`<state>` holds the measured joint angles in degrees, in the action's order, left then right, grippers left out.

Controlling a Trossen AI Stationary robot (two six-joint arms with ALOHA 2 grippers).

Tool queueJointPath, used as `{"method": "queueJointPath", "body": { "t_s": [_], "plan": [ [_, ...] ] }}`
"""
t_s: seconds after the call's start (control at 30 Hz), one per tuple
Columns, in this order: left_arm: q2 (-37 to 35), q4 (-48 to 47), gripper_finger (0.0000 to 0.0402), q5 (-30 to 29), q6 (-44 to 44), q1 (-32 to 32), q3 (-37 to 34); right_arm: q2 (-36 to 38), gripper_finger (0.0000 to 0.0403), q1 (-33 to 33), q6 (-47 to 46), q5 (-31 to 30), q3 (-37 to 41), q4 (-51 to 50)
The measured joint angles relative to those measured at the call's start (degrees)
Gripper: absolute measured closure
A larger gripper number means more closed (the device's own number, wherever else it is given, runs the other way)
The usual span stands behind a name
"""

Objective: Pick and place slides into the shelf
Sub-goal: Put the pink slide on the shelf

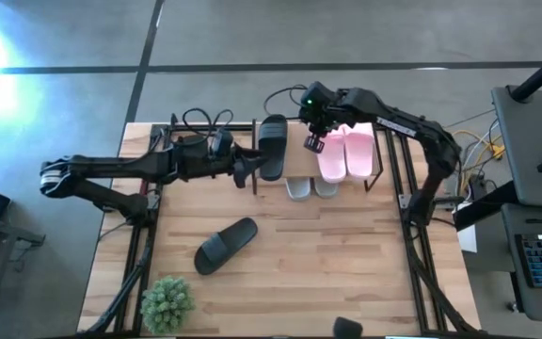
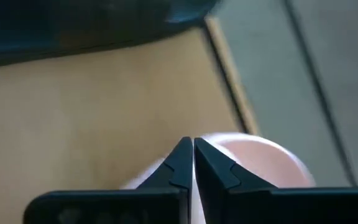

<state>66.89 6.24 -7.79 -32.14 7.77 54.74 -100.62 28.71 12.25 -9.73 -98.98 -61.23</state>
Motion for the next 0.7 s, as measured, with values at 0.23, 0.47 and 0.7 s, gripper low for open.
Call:
{"method": "queueJointPath", "body": {
  "t_s": [0.23,0.47,0.7],
  "plan": [
    [-2.1,-1.65,0.0236,0.02,0.02,0.0,-0.02,-4.79,0.0394,1.78,2.3,3.93,-3.07,-5.25],
    [-2.42,-4.91,0.0236,-0.12,0.02,0.0,-0.02,-3.91,0.0394,2.71,1.92,2.42,-2.56,-7.61],
    [-2.11,-5.55,0.0236,-0.15,0.02,0.02,-0.02,-2.81,0.0394,2.83,0.81,2.16,-2.38,-10.65]
  ]
}}
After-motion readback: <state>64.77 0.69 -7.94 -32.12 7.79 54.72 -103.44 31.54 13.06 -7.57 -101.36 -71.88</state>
